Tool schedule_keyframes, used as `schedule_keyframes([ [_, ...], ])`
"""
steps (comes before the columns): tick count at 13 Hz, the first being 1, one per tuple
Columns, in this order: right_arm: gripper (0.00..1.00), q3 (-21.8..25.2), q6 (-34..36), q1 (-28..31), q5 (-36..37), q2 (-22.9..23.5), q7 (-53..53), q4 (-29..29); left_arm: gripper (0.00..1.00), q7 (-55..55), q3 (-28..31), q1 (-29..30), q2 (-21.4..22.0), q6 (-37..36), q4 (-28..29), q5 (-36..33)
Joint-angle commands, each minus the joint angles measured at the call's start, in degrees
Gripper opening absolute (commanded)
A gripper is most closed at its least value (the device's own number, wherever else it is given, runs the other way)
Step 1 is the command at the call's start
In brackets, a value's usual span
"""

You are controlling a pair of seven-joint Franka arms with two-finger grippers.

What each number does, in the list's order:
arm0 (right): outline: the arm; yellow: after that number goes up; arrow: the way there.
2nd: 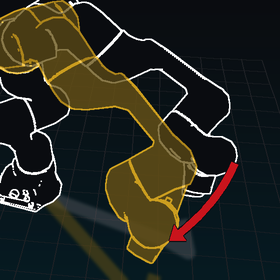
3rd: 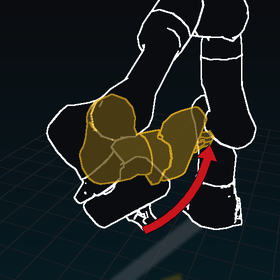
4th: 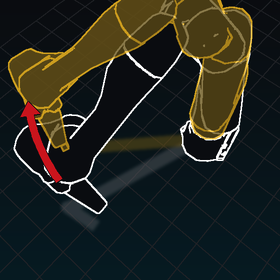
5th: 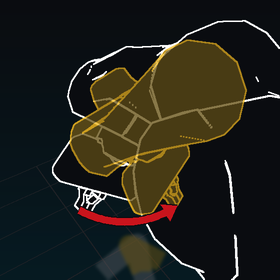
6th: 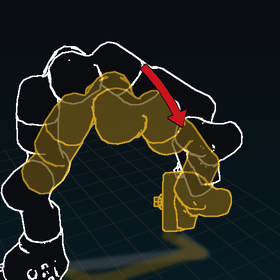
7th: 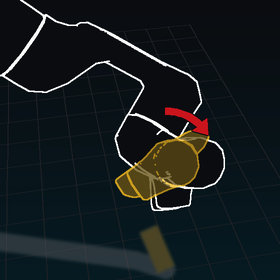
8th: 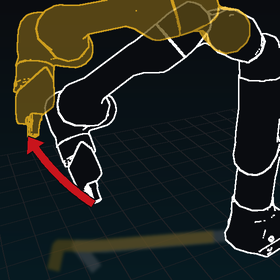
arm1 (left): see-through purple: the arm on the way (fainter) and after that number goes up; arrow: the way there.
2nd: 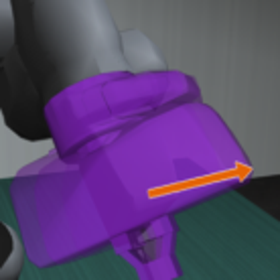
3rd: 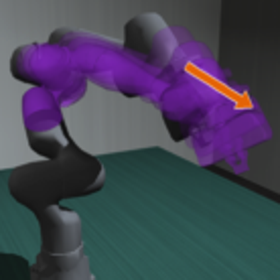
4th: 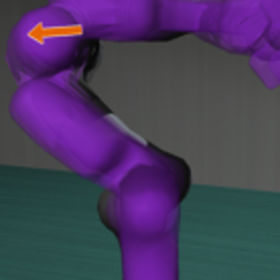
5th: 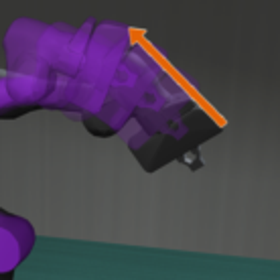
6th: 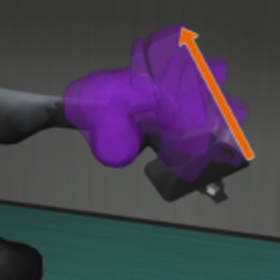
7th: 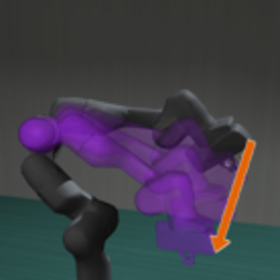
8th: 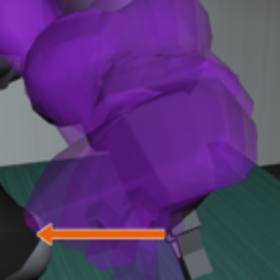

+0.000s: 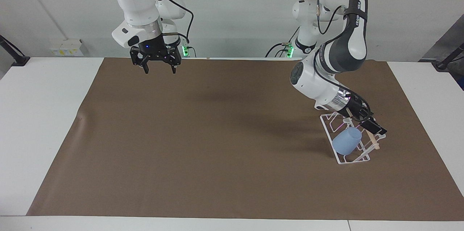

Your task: Hang cup on cup holder

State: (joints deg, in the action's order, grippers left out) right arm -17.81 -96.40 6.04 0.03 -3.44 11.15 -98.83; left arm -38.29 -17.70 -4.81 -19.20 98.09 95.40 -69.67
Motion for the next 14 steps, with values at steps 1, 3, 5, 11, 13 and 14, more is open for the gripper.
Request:
schedule_keyframes([
  [1, 1.0, -0.3, -0.5, -0.8, -1.4, -0.5, -0.9, 0.0, 1.0, 6.8, 0.0, 0.7, 3.9, -0.4, 0.5, 6.4],
  [3, 1.0, -0.4, -0.5, -1.1, -1.4, -0.6, -0.9, -0.1, 1.0, 15.8, 0.0, 0.8, 5.8, -1.1, 0.6, 10.9],
  [5, 1.0, -0.6, -0.5, -1.1, -1.4, -0.6, -0.9, -0.1, 1.0, 22.1, 0.0, 0.8, 7.1, -2.4, 0.6, 13.8],
  [11, 1.0, -0.5, -0.5, -1.0, -1.4, -0.5, -1.0, -0.1, 1.0, 28.3, 0.2, 3.6, 12.7, -3.3, 0.4, 29.3],
  [13, 1.0, -0.5, -0.5, -1.0, -1.4, -0.6, -0.9, -0.1, 1.0, 28.2, 0.2, 6.5, 15.8, -3.3, 0.5, 39.0],
  [14, 1.0, -0.5, -0.5, -1.0, -1.4, -0.5, -0.9, -0.1, 1.0, 28.4, 0.3, 7.8, 16.7, -3.5, 0.4, 43.5],
])
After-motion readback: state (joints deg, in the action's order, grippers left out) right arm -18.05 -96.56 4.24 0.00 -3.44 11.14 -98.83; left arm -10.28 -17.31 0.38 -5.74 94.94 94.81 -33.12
